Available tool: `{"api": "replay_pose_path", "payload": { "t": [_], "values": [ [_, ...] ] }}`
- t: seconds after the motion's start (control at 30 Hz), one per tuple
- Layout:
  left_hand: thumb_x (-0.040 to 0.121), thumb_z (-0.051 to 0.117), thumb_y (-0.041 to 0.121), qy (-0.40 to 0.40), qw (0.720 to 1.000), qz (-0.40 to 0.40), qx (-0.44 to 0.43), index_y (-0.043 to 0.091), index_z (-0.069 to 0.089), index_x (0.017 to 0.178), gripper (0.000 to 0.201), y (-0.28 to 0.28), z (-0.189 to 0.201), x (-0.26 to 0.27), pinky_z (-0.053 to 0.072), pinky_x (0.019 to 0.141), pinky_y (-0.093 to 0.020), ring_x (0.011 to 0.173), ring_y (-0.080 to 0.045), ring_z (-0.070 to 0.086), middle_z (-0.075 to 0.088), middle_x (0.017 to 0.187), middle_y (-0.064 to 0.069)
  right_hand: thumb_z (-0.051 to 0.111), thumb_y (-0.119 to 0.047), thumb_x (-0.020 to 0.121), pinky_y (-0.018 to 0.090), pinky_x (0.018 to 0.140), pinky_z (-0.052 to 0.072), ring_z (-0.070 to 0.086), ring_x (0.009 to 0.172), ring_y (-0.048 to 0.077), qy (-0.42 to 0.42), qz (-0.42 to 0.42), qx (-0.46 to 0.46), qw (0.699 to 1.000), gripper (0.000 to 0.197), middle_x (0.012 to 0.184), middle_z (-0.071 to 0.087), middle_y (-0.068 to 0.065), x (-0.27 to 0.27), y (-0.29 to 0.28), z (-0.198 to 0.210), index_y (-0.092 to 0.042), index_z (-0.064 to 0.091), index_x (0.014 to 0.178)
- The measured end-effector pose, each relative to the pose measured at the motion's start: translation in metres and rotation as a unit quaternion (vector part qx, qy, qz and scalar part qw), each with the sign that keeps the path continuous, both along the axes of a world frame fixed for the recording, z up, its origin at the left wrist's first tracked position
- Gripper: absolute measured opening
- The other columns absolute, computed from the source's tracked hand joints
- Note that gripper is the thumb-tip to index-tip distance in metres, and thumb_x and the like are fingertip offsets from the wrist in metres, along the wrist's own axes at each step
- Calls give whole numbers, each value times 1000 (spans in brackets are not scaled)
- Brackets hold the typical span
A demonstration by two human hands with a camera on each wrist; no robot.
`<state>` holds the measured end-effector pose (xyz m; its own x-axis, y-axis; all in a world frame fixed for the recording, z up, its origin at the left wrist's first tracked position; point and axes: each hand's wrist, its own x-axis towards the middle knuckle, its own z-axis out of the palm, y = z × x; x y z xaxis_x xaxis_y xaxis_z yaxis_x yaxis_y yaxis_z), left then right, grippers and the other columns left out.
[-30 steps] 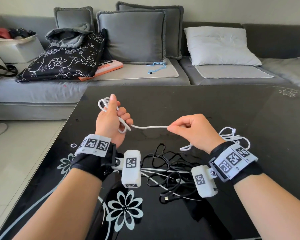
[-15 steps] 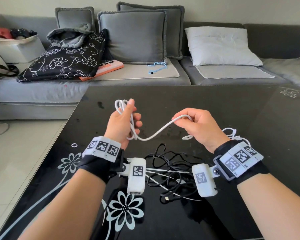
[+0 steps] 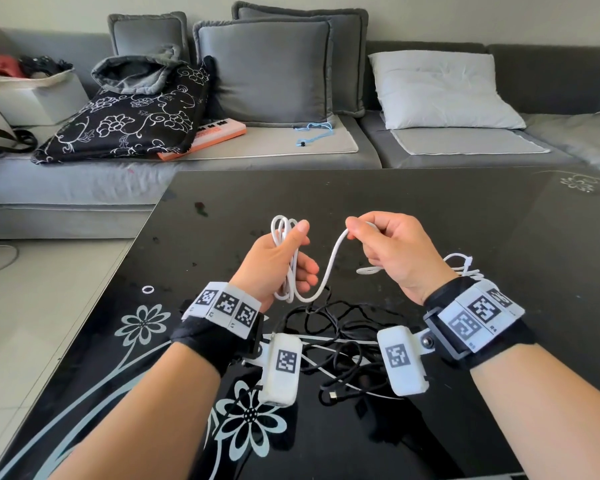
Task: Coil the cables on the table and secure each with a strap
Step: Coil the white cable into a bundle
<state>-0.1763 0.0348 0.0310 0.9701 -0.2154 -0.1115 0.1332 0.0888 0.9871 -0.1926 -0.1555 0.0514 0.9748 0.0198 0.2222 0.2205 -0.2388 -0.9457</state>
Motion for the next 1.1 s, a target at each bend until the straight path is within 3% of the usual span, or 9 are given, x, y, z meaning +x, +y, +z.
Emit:
{"api": "replay_pose_path", "payload": {
  "t": [0.13, 0.23, 0.43, 0.67, 0.8, 0.87, 1.0, 1.1],
  "values": [
    [96, 54, 47, 13, 1000, -27, 0, 8, 54, 99, 39, -3, 0, -4, 56, 51, -31, 57, -29, 69, 67, 62, -12, 61, -31, 96, 25, 51, 30, 28, 46, 11, 2, 5, -6, 1000, 28, 49, 32, -6, 0, 5, -2, -21, 70, 71],
    [98, 51, 45, 10, 999, -38, -5, 7, 53, 101, 39, -5, 2, -6, 56, 51, -32, 54, -28, 70, 67, 62, -13, 57, -30, 99, 27, 51, 29, 26, 49, 14, 9, -5, -3, 1000, 27, 54, 29, 0, 2, 6, -3, -19, 70, 78],
    [97, 48, 52, -2, 999, -50, 9, 10, 57, 103, 44, -9, 2, -6, 55, 48, -31, 53, -25, 67, 72, 72, -10, 53, -26, 102, 24, 49, 30, 29, 47, 10, 20, -26, 19, 999, 25, 54, 32, -6, 3, 12, -6, -14, 72, 90],
    [78, 52, 65, -26, 996, -78, 18, 13, 57, 107, 59, -14, 2, -9, 51, 46, -28, 50, -19, 62, 71, 75, -5, 54, -25, 101, 20, 50, 34, 35, 43, 4, 3, -37, 6, 999, 27, 42, 43, -17, 5, 27, -6, -9, 74, 96],
    [84, 55, 59, -33, 994, -96, 29, 11, 61, 109, 55, -15, -1, -10, 52, 46, -27, 54, -16, 60, 70, 77, -4, 54, -24, 100, 21, 51, 36, 35, 42, 4, 13, -28, 10, 999, 27, 41, 41, -16, 2, 31, -8, -9, 75, 91],
    [92, 57, 50, -41, 992, -110, 35, 12, 65, 105, 41, -15, -1, -10, 52, 47, -26, 57, -16, 60, 69, 79, -6, 56, -24, 100, 22, 54, 40, 39, 42, 3, 18, -35, 10, 999, 26, 40, 43, -16, 1, 31, -8, -10, 75, 90],
    [102, 50, 36, -15, 992, -123, 14, 10, 66, 101, 30, -16, 0, -9, 51, 47, -25, 56, -16, 58, 66, 76, -8, 58, -22, 99, 14, 55, 42, 54, 46, -2, 3, -29, 17, 999, 24, 56, 63, -15, 0, 27, -9, -6, 75, 93],
    [105, 45, 31, -6, 992, -124, 1, 7, 62, 99, 29, -15, 2, -11, 48, 45, -25, 52, -16, 55, 64, 69, -7, 61, -21, 97, 10, 53, 40, 55, 47, -3, -12, -29, 14, 999, 22, 56, 63, -15, -1, 25, -10, -4, 74, 93]
  ]
}}
